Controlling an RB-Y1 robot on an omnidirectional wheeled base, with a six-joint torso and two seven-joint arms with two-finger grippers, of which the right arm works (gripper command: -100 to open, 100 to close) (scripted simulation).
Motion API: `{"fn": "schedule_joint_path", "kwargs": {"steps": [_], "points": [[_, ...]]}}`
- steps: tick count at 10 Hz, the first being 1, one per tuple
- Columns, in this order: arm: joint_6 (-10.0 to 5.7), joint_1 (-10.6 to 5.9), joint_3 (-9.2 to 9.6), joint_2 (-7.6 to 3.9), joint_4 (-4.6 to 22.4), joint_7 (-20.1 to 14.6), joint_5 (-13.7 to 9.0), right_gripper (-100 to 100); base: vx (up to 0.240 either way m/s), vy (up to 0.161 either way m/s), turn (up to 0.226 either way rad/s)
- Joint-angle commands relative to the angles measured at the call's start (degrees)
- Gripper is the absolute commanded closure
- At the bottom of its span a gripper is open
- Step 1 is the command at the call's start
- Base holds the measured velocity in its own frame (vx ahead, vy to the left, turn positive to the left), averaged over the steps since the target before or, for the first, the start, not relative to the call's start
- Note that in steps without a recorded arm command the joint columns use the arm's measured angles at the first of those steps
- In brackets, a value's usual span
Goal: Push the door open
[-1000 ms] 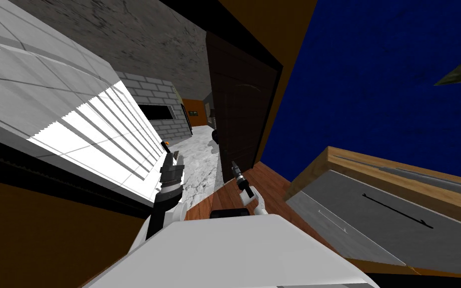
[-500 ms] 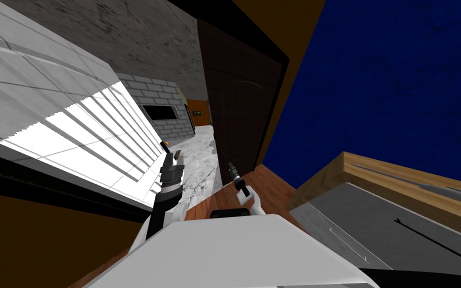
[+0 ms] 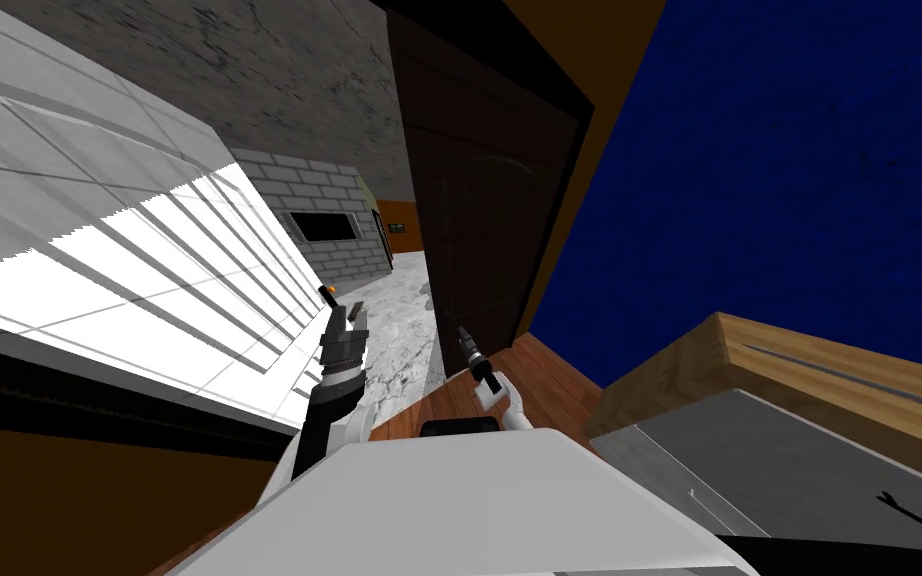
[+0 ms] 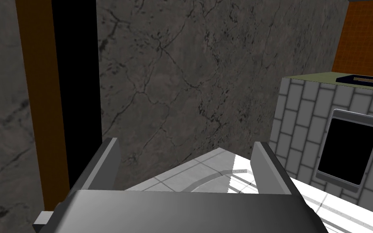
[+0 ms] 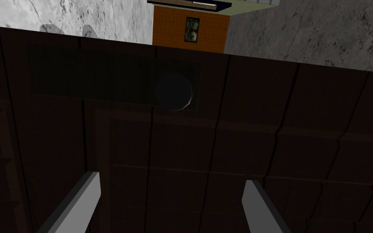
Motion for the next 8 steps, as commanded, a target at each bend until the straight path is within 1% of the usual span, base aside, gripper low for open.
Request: {"fn": "schedule_joint_path", "kwargs": {"steps": [1,3,5,6,8], "points": [[-0.06,-0.28,-0.29,-0.25,0.4,0.1,0.0,-100,0.171,0.084,0.022],[-0.24,-0.67,-0.70,-0.22,1.1,0.2,-0.1,-100,0.202,0.094,0.027],[-0.42,-1.05,-1.10,0.29,1.7,0.4,-0.2,-100,0.200,0.093,0.023],[-0.50,-1.22,-1.28,0.69,2.0,0.4,-0.2,-100,0.185,0.092,0.023],[-0.68,-1.61,-1.68,2.06,2.6,0.5,-0.3,-100,0.186,0.084,0.025]]}}
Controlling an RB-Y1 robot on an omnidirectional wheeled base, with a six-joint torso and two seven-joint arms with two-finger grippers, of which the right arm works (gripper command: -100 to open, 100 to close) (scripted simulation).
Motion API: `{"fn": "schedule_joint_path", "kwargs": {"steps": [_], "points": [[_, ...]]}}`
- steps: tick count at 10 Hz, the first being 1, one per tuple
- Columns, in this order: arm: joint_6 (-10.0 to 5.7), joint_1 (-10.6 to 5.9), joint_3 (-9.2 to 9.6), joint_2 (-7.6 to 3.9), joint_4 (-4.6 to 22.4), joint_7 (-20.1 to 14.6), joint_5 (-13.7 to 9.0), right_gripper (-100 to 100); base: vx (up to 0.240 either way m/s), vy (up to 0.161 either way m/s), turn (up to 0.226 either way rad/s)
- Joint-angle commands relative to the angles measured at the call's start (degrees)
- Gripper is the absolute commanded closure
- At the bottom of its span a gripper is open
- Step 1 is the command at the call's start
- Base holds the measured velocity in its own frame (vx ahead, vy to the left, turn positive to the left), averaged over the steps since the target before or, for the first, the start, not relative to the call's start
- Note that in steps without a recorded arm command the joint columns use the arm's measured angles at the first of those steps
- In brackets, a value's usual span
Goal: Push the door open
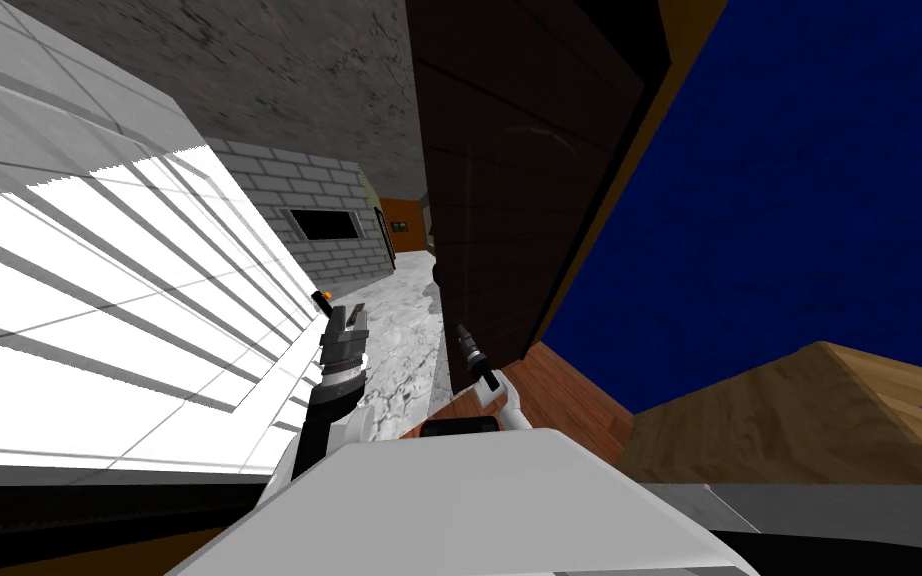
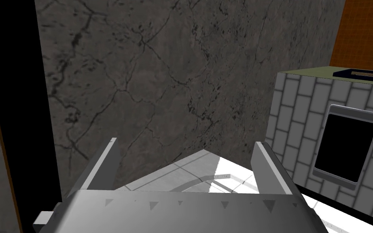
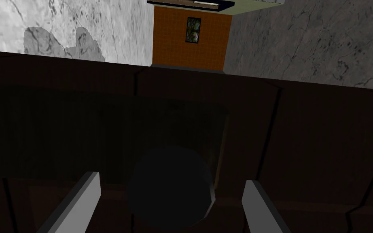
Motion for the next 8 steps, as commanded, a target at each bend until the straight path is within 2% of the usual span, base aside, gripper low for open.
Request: {"fn": "schedule_joint_path", "kwargs": {"steps": [1,2,7,8], "points": [[0.00,0.00,0.00,0.00,0.0,0.0,0.0,-100,0.074,0.034,0.002],[0.00,0.00,0.00,0.00,0.0,0.0,0.0,100,-0.008,-0.003,-0.005],[0.00,0.00,0.00,0.00,0.0,0.0,0.0,100,-0.015,-0.007,0.001],[0.12,-0.04,-0.87,-0.64,0.2,0.2,-0.1,100,0.087,0.058,-0.032]]}}
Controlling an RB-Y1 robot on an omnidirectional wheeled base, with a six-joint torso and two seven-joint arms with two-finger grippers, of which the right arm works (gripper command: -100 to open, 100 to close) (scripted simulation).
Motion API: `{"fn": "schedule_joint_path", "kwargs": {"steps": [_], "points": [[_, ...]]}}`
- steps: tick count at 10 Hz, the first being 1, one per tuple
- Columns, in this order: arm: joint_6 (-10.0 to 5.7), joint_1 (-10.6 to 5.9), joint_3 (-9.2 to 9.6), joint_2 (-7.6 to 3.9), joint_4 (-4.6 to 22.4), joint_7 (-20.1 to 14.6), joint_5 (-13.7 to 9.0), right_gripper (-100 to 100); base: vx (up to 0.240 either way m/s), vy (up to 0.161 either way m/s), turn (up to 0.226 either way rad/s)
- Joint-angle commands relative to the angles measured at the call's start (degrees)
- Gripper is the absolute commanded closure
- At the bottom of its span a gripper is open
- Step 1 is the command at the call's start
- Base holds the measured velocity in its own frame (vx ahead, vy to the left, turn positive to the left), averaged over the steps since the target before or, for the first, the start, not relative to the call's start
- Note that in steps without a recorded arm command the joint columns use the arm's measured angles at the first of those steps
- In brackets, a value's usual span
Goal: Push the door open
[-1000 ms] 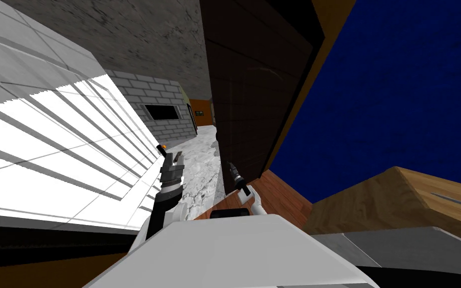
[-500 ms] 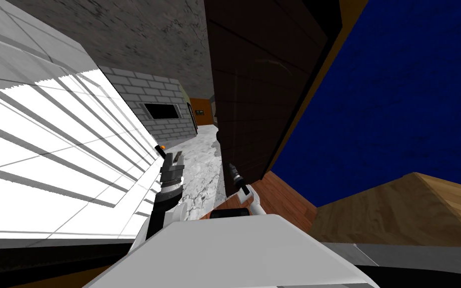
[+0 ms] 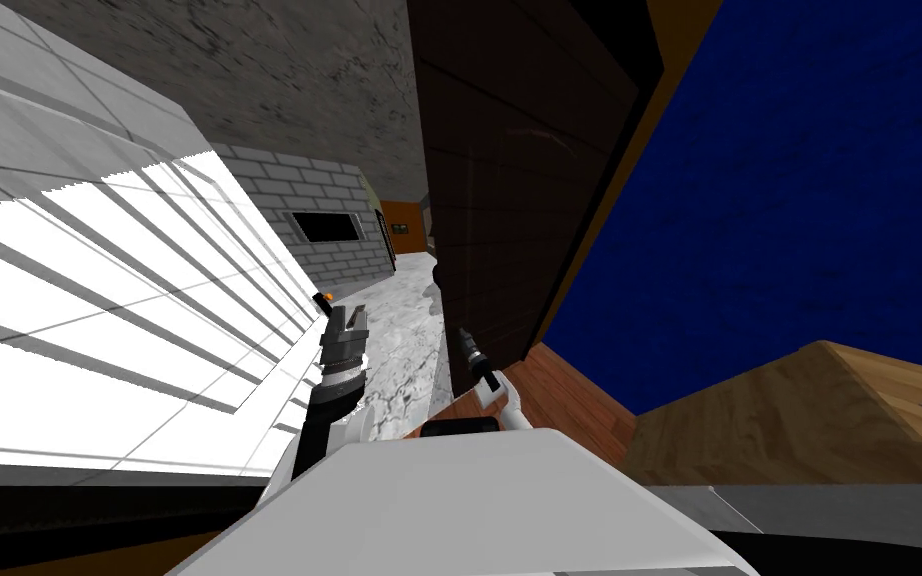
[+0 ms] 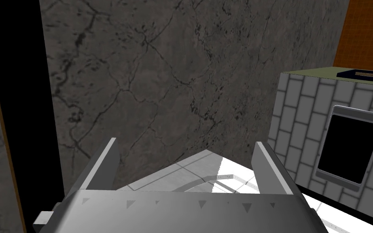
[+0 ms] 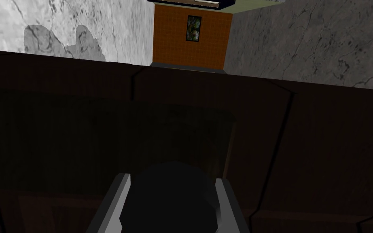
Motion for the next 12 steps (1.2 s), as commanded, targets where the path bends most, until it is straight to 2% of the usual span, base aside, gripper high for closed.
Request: {"fn": "schedule_joint_path", "kwargs": {"steps": [1,6,8,11,12], "points": [[0.14,-0.15,-0.83,-0.69,-0.4,0.1,-0.2,100,0.142,0.108,-0.049],[0.30,-0.59,-4.21,-2.13,-0.1,0.7,-0.7,100,0.159,0.149,-0.066],[0.34,-0.72,-5.17,-2.36,0.0,0.9,-0.9,100,0.129,0.117,-0.054],[0.46,-1.05,-7.74,-2.75,0.3,1.4,-1.3,100,0.129,0.117,-0.107],[1.02,-0.60,-6.77,-2.63,-0.7,1.1,-1.3,-100,-0.077,0.075,-0.097]]}}
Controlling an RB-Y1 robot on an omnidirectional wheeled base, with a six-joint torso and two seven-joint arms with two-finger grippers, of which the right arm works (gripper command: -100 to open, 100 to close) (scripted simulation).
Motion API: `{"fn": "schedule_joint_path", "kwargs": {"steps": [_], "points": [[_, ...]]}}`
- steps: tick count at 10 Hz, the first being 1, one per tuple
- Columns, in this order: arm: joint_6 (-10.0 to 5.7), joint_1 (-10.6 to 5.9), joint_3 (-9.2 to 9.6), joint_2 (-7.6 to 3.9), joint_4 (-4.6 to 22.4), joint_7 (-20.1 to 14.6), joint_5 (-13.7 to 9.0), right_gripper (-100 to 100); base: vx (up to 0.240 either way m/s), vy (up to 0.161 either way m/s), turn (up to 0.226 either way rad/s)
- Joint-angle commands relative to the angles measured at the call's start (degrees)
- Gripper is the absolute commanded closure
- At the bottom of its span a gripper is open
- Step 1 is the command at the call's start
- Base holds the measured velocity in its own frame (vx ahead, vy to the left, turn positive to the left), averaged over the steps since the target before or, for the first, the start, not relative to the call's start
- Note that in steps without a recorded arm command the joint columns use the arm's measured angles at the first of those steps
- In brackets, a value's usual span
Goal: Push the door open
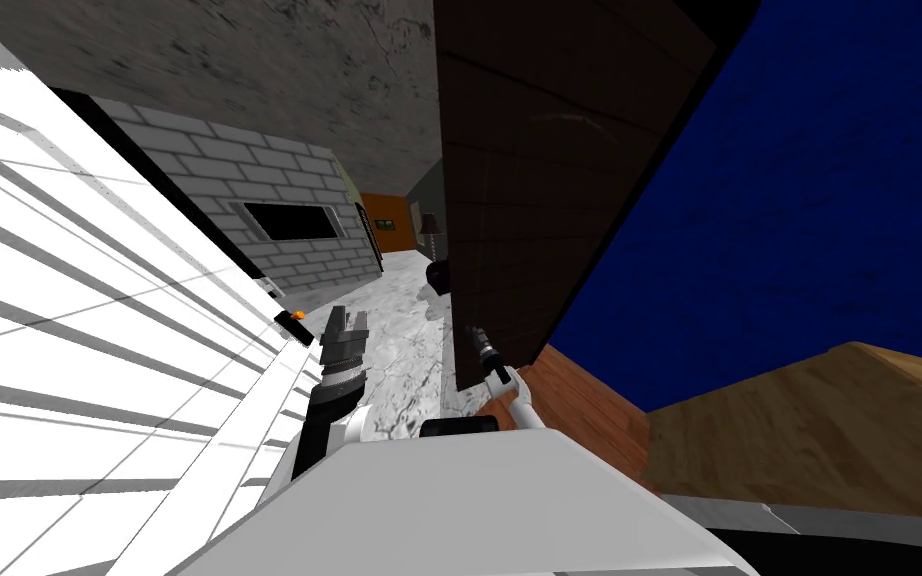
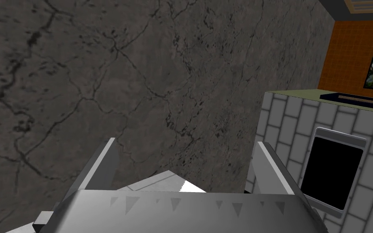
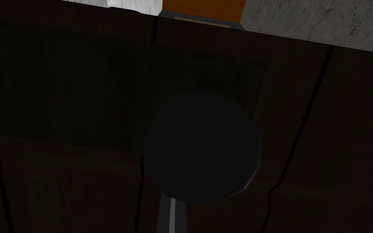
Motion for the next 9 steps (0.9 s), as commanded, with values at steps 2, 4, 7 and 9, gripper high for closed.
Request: {"fn": "schedule_joint_path", "kwargs": {"steps": [2,4,7,9], "points": [[0.13,0.46,0.30,-0.08,-0.6,-0.4,-0.2,-100,-0.191,-0.018,-0.010],[0.29,0.85,0.42,0.21,-1.1,-0.6,-0.4,-100,-0.221,0.012,-0.040],[0.60,1.58,0.66,1.62,-2.2,-1.0,-0.7,-100,-0.253,0.027,-0.050],[0.34,1.45,0.42,0.66,-1.9,-0.8,-0.7,-100,-0.017,0.021,0.009]]}}
